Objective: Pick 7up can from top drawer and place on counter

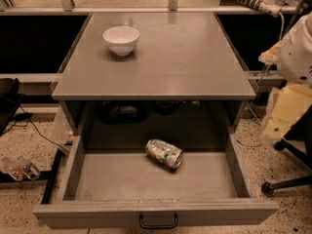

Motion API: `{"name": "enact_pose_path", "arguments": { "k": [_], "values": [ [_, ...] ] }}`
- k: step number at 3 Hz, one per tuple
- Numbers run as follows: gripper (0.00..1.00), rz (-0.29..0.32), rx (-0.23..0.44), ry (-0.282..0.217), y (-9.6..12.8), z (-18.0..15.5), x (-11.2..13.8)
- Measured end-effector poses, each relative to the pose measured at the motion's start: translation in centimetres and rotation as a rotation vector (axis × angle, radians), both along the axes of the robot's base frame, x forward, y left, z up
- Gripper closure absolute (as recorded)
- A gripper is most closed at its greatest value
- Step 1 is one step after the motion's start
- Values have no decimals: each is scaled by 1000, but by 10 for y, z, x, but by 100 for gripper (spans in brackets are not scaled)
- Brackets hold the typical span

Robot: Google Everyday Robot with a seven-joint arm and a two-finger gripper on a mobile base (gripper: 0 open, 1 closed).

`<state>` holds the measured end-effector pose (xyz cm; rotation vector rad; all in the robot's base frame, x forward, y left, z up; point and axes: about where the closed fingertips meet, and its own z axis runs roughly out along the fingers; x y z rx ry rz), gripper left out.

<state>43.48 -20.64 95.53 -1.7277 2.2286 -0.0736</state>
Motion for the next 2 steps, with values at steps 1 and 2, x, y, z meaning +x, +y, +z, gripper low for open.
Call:
{"name": "enact_pose_path", "arguments": {
  "k": [1, 2],
  "values": [
    [0, 28, 40, 14, 21, -39, -8],
    [0, 70, 87, 5, 46, -82, -15]
  ]
}}
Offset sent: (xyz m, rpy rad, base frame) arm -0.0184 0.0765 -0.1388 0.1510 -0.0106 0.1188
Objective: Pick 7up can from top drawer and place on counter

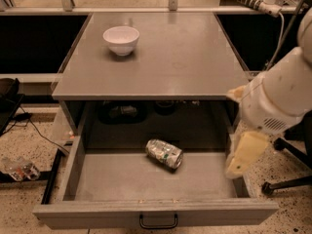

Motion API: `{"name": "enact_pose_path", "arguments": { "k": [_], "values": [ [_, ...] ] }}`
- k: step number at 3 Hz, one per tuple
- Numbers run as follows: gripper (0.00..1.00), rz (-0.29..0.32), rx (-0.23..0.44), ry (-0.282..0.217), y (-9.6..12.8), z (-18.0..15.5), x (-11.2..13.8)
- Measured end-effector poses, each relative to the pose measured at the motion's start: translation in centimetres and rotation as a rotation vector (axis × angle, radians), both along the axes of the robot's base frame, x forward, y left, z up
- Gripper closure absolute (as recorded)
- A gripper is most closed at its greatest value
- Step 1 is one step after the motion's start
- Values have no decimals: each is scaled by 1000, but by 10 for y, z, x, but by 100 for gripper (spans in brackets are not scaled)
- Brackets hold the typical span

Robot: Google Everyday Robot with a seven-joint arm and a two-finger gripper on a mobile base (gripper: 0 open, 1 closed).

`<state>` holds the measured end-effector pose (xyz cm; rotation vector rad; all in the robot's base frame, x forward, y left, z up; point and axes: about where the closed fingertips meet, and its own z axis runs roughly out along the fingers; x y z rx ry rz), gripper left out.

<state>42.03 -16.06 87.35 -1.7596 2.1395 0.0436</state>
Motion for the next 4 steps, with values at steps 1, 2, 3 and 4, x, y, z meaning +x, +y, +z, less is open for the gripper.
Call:
{"name": "enact_pose_path", "arguments": {
  "k": [1, 2, 3, 4],
  "values": [
    [0, 15, 69, 8, 18, -48, 0],
    [0, 15, 147, 39, 30, -105, 7],
    [0, 10, 137, 27, 35, -113, 13],
    [0, -12, 185, -8, 41, -136, 40]
  ]
}}
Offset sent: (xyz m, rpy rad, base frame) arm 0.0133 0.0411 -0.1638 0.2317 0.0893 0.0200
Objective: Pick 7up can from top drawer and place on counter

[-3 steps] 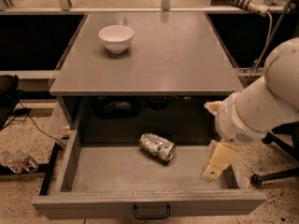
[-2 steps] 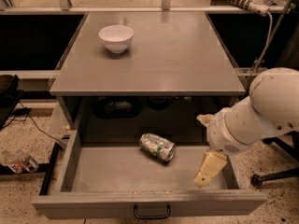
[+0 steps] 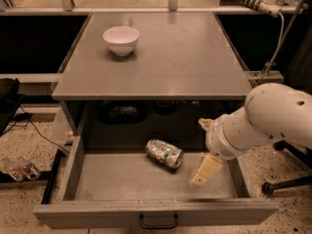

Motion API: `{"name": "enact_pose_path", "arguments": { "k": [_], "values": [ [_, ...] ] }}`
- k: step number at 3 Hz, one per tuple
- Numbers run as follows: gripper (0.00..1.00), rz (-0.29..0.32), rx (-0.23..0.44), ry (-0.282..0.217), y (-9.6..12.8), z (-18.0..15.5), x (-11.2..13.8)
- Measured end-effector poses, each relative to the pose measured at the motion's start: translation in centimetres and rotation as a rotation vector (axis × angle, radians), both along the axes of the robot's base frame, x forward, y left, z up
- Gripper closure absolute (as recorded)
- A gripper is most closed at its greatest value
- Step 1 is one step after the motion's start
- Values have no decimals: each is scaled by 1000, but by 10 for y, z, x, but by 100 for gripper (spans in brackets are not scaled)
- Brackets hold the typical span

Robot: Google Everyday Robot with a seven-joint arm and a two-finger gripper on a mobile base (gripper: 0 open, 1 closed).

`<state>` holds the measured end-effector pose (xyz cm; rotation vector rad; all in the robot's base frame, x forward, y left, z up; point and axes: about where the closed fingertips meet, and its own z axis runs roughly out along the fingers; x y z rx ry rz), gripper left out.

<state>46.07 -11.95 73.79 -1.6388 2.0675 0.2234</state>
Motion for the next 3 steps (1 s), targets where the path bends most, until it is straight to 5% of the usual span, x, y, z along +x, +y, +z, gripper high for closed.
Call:
{"name": "enact_pose_path", "arguments": {
  "k": [1, 3],
  "values": [
    [0, -46, 98, -50, 2, -20, 38],
    [0, -120, 359, -5, 9, -75, 69]
  ]
}}
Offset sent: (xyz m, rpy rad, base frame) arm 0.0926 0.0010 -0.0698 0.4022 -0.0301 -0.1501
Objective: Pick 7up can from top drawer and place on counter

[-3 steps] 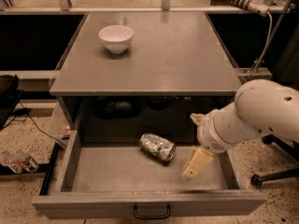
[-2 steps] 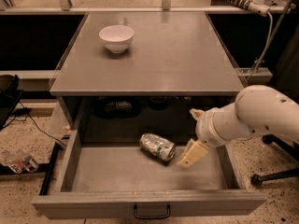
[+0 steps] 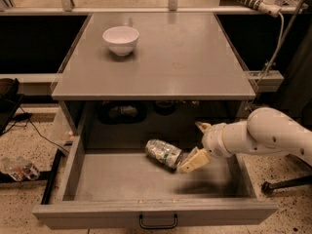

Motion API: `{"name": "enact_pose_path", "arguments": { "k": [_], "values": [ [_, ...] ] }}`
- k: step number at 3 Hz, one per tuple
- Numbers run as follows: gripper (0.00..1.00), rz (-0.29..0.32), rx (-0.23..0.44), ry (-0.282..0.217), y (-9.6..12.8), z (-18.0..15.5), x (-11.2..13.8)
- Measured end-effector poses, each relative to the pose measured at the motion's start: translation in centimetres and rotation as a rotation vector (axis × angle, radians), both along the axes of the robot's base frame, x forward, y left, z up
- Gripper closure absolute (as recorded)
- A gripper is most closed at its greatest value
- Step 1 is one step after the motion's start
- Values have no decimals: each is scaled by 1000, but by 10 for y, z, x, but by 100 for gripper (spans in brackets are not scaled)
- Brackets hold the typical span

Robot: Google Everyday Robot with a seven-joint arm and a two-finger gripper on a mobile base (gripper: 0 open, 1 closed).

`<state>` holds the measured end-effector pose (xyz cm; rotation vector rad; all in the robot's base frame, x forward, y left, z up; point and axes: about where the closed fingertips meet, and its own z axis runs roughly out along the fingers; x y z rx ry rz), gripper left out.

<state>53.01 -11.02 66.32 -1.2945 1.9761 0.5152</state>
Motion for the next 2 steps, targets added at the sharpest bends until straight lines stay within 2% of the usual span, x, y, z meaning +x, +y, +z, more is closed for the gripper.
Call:
{"name": "enact_pose_path", "arguments": {
  "k": [1, 2],
  "values": [
    [0, 18, 66, 57, 27, -43, -17],
    [0, 31, 60, 48, 35, -38, -13]
  ]
}}
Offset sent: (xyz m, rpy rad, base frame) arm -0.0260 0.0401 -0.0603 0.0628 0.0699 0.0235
